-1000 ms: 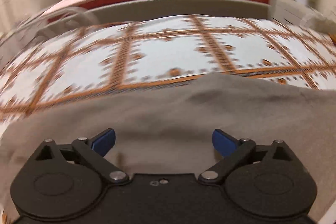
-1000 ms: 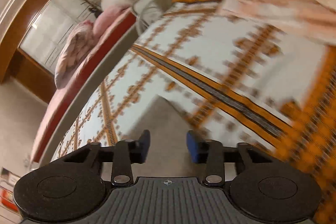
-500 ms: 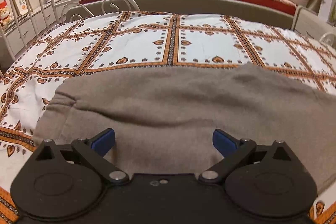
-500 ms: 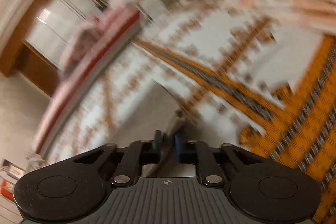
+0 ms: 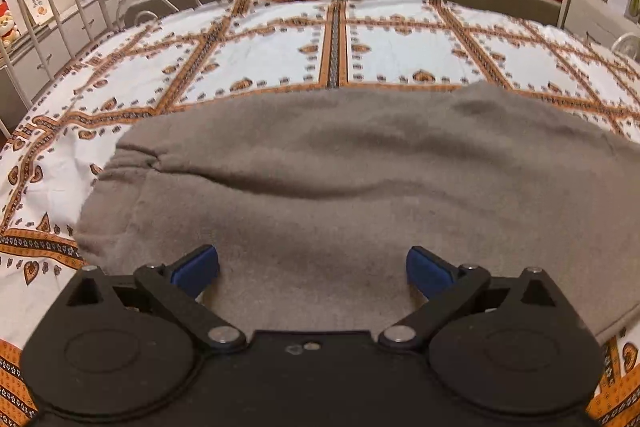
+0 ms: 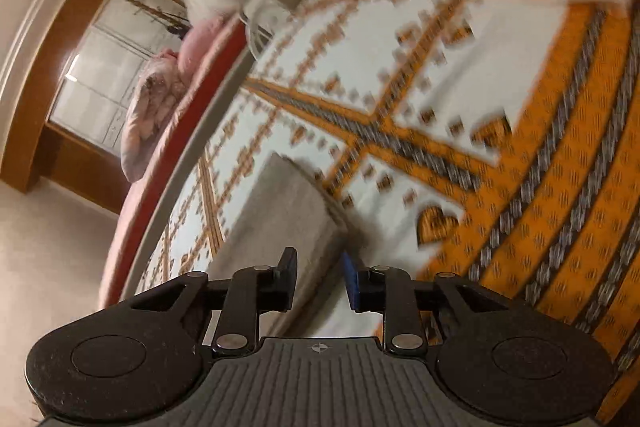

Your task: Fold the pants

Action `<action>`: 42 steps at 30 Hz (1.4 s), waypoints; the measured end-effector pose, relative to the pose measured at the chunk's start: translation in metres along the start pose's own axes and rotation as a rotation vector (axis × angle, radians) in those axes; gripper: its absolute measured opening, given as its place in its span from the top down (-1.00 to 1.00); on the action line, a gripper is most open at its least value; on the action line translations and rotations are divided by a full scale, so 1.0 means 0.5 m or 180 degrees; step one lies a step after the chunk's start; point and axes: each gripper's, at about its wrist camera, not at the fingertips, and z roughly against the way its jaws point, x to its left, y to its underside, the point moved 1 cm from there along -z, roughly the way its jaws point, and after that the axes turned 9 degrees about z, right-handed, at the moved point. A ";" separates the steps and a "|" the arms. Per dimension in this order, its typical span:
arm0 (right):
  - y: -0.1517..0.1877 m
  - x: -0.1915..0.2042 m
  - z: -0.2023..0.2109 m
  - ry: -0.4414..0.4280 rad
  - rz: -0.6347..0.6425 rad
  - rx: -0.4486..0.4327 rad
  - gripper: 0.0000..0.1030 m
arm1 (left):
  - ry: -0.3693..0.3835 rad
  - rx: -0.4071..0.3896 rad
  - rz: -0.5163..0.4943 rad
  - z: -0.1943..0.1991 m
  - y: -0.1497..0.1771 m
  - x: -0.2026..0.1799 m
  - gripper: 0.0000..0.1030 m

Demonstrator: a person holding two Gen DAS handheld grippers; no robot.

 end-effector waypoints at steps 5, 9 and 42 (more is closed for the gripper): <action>0.011 -0.007 -0.034 -0.0228 -0.0192 0.0121 0.22 | 0.0020 0.0077 -0.0067 -0.008 0.011 -0.004 -0.89; 0.005 0.019 -0.056 -0.0055 0.0163 0.0113 0.74 | 0.0033 0.0067 -0.0124 -0.016 0.026 -0.004 -0.89; 0.019 0.033 -0.026 0.0055 0.0366 0.0045 0.18 | 0.0334 -0.0097 -0.0177 0.087 0.205 -0.735 -0.88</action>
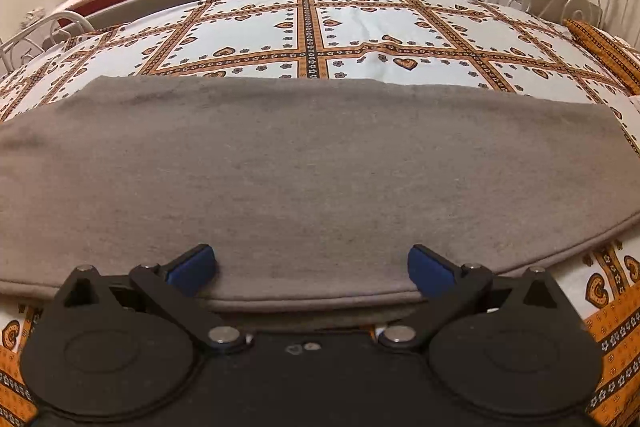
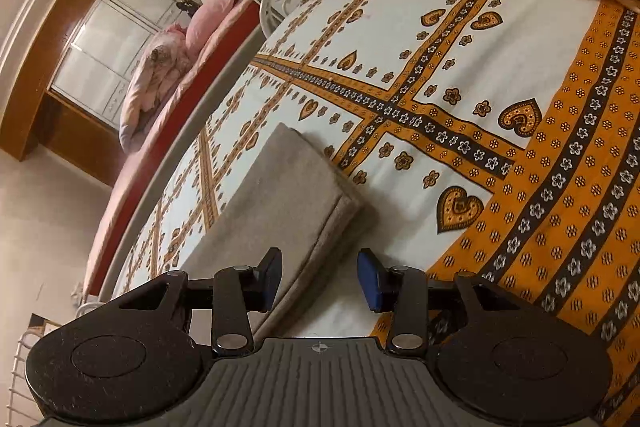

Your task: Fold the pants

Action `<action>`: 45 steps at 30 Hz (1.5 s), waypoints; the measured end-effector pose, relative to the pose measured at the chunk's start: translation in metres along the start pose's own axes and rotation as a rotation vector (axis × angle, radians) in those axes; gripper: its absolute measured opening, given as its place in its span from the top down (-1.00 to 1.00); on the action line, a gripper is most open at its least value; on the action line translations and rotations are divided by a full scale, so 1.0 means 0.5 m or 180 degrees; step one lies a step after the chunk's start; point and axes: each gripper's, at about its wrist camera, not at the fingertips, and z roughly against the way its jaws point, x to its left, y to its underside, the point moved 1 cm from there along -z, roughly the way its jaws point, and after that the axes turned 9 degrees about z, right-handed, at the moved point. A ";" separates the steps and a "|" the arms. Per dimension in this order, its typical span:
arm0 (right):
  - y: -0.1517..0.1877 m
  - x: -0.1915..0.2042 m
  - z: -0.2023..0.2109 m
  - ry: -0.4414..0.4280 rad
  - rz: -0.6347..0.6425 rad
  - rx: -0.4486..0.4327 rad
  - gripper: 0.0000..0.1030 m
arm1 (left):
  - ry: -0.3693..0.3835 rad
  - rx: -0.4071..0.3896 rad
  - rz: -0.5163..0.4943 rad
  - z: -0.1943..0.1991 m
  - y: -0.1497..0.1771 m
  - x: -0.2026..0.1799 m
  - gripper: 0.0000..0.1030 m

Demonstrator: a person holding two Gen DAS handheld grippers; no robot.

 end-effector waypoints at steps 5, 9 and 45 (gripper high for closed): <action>-0.004 -0.017 -0.011 -0.0140 -0.0053 -0.0099 0.18 | 0.0037 -0.0090 0.0006 0.003 0.012 0.002 -0.88; -0.007 0.012 -0.023 0.0013 0.0262 -0.0078 0.38 | -0.0002 -0.0155 -0.0039 -0.002 0.015 -0.009 -0.89; 0.451 0.740 -0.243 -0.1287 0.2971 0.0818 0.06 | -0.0700 -0.0444 0.1596 0.174 -0.079 0.972 -0.88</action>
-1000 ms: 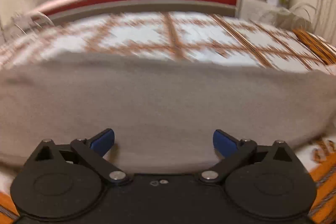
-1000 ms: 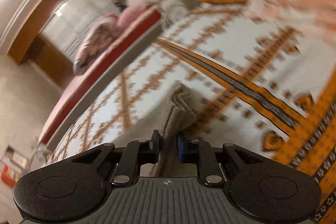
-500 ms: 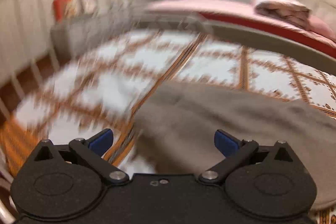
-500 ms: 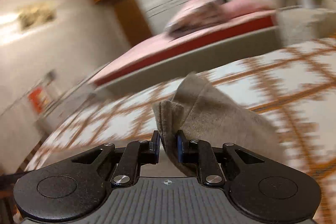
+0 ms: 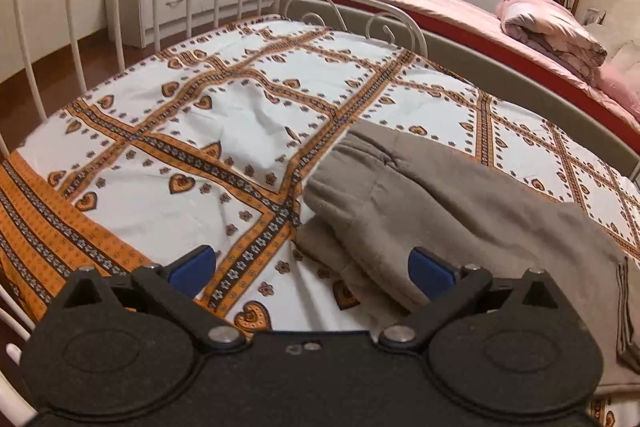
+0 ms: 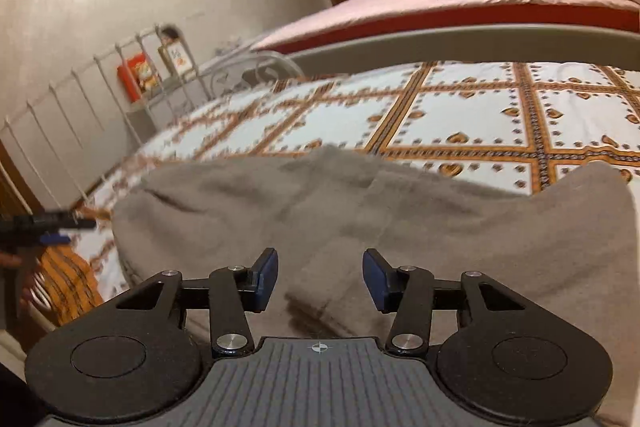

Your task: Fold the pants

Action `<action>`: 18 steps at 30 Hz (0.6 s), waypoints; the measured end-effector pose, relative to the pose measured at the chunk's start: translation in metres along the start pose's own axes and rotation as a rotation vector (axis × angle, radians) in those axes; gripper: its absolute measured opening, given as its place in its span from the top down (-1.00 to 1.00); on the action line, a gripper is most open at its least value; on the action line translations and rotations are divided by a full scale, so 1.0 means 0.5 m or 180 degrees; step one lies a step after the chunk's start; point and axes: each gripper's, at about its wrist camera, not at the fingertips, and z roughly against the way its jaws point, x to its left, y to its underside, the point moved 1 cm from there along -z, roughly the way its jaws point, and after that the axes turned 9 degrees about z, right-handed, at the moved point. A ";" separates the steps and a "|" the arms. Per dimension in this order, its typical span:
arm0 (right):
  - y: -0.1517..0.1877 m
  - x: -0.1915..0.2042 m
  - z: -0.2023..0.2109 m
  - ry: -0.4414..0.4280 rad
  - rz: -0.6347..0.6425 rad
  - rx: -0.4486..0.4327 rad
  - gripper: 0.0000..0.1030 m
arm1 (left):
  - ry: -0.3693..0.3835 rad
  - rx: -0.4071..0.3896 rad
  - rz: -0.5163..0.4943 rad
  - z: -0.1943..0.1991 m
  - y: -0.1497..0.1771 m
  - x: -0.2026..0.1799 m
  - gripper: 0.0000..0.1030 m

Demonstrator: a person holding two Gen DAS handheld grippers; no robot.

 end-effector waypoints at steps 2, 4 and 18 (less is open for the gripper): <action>0.006 0.021 -0.027 -0.0016 0.0114 0.0114 0.06 | -0.0002 0.0037 -0.0049 -0.005 0.003 -0.003 -0.88; 0.023 0.042 -0.028 0.0068 0.0272 0.0206 0.06 | -0.0024 0.0052 -0.0114 -0.006 0.008 -0.005 -0.89; 0.053 0.049 -0.050 0.0445 0.0511 0.0264 0.65 | -0.0042 0.0163 -0.0222 -0.005 0.021 0.000 -0.89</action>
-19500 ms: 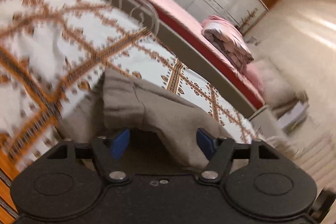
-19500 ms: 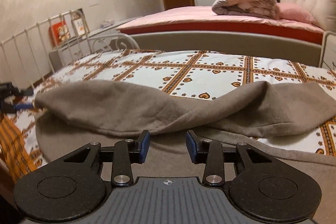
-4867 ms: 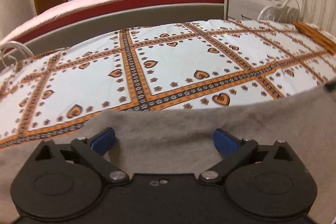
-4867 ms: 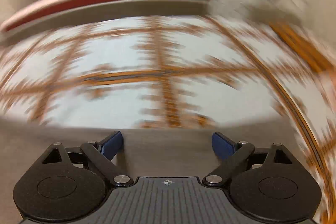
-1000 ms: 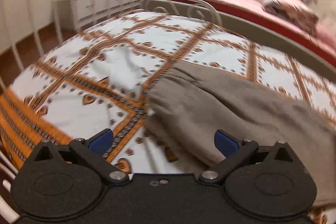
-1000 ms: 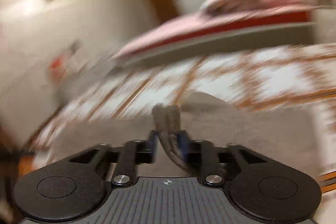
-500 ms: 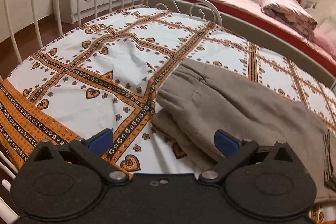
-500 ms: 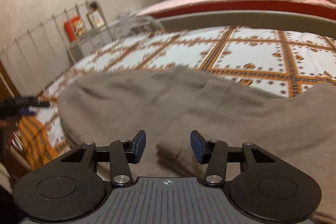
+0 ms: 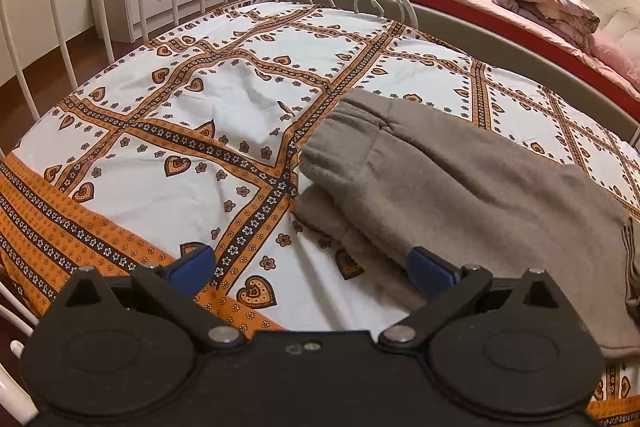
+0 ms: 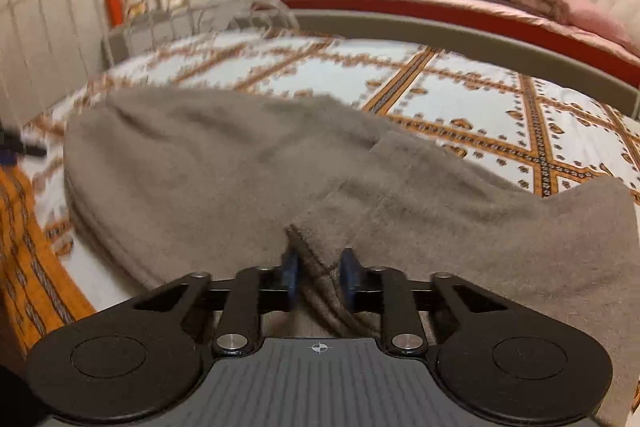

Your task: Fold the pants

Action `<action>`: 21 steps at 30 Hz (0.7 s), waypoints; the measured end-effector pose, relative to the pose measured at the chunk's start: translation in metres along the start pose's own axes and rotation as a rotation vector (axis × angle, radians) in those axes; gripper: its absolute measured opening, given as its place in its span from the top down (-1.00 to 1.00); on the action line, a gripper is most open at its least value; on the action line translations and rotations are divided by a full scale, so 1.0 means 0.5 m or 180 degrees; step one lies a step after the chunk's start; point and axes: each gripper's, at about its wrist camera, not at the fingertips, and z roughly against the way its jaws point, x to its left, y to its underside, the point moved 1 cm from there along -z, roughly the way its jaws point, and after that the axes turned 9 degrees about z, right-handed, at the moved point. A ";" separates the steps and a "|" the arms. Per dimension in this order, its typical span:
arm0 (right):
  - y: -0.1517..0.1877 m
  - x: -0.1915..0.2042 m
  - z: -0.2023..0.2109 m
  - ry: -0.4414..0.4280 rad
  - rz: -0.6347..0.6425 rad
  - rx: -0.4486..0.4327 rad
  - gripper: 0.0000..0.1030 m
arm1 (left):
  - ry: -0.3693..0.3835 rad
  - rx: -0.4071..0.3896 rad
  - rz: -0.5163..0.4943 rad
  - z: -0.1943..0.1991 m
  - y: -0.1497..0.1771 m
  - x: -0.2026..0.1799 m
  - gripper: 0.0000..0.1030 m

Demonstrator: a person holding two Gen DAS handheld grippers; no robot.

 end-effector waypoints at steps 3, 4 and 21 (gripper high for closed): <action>-0.003 -0.025 0.021 -0.0017 -0.0292 -0.0197 0.69 | -0.0004 -0.0002 -0.0012 0.000 0.000 0.003 -0.89; -0.007 -0.030 0.029 -0.0037 -0.0348 -0.0248 0.69 | -0.0006 -0.0004 -0.0004 0.000 -0.001 0.005 -0.89; -0.029 -0.003 0.076 -0.0528 -0.0245 -0.0608 0.48 | -0.0032 0.0076 -0.0060 -0.014 0.000 0.001 -0.88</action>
